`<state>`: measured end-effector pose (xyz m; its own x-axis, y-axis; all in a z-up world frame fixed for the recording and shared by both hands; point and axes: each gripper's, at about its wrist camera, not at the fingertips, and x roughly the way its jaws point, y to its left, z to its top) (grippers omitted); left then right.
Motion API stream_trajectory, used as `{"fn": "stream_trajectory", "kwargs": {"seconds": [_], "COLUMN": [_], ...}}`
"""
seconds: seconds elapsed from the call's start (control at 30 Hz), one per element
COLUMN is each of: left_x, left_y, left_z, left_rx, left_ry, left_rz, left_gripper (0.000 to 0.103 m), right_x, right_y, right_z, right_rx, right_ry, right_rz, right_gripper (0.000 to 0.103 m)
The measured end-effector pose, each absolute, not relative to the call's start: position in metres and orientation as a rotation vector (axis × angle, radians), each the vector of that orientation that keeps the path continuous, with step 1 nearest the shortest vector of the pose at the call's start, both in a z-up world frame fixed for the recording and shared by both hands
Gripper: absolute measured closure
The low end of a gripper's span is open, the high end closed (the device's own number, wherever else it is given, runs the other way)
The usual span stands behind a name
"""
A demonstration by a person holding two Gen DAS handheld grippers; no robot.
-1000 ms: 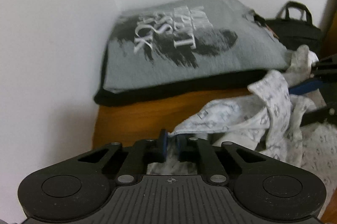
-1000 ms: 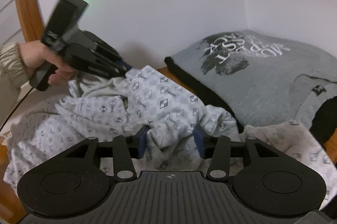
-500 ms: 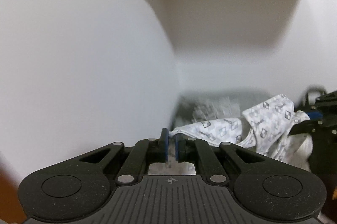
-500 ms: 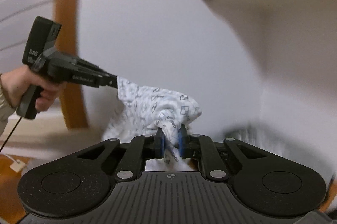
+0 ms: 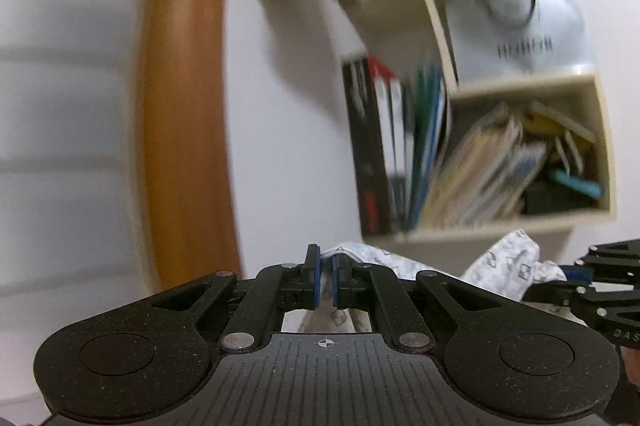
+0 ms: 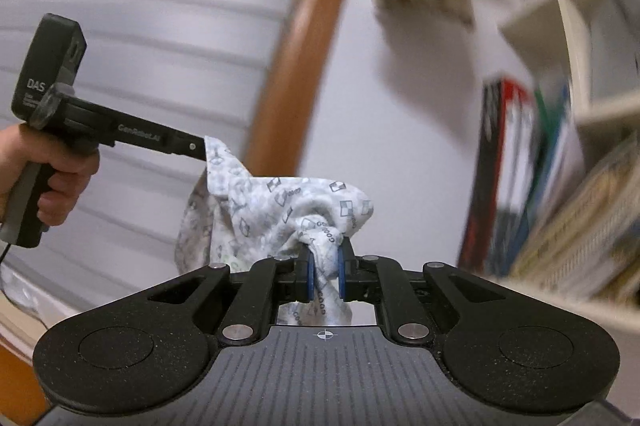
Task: Fold clothes
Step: 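Lift the shirt with both grippers and shake it out in the air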
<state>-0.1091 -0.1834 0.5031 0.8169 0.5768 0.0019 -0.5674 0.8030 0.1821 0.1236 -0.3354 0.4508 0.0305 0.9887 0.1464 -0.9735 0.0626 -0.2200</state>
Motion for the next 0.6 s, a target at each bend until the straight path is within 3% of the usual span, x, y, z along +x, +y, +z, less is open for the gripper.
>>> {"fn": "stream_trajectory", "kwargs": {"seconds": [0.4, 0.6], "left_x": [-0.201, -0.168], "left_y": [-0.295, -0.27], "left_z": [0.627, 0.606], "left_rx": [0.361, 0.349], "left_ry": [-0.15, -0.079], "left_rz": [0.777, 0.786], "left_gripper": [0.098, 0.098], "right_x": [0.041, 0.058], "right_y": [-0.448, -0.442], "right_z": [0.553, 0.549], "right_rx": [0.053, 0.033], "right_ry": [-0.545, -0.504], "right_rz": [1.549, 1.53], "right_gripper": [0.092, 0.092]}}
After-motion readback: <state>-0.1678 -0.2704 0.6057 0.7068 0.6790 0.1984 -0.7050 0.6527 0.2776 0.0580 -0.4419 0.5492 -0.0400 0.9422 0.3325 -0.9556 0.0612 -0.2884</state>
